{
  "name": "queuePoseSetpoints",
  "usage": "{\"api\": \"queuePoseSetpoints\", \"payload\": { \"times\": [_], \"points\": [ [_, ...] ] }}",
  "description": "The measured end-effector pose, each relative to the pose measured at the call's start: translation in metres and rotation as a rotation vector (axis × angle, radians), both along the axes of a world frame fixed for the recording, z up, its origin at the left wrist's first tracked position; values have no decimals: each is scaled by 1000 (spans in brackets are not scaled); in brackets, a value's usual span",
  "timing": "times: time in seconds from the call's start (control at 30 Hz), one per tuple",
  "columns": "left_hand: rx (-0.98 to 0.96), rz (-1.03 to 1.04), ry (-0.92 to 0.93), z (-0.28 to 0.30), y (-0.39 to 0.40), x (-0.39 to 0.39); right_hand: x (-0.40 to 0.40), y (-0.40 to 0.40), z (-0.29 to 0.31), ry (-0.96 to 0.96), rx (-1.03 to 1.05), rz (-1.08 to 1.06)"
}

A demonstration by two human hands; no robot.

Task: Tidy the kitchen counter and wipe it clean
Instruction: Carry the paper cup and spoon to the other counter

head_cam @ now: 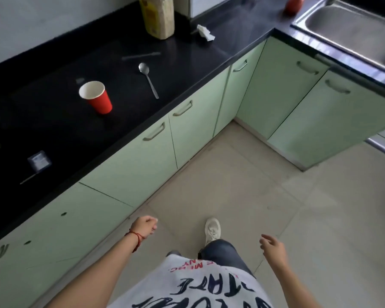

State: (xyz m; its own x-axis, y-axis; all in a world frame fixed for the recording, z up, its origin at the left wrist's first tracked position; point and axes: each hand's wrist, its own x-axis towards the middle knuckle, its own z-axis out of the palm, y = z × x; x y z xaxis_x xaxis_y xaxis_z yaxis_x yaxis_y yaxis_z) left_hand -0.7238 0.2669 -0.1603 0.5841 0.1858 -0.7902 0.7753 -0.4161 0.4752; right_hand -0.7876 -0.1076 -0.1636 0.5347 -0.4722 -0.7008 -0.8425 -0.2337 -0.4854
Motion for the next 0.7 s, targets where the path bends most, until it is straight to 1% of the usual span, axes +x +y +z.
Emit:
{"api": "queuePoseSetpoints", "payload": {
  "times": [0.1,0.23,0.43,0.57,0.7],
  "points": [
    [21,74,18,1,-18,23,52,-25,4,32,-9,69],
    [22,224,33,3,-34,51,140,-36,22,-15,-21,232],
    [16,378,40,2,-41,96,260,-9,29,-76,31,401],
    [2,464,62,-8,-33,129,320,11,21,-59,22,504],
    [-10,549,63,-11,-24,162,373,35,33,-84,25,594]
  ]
}}
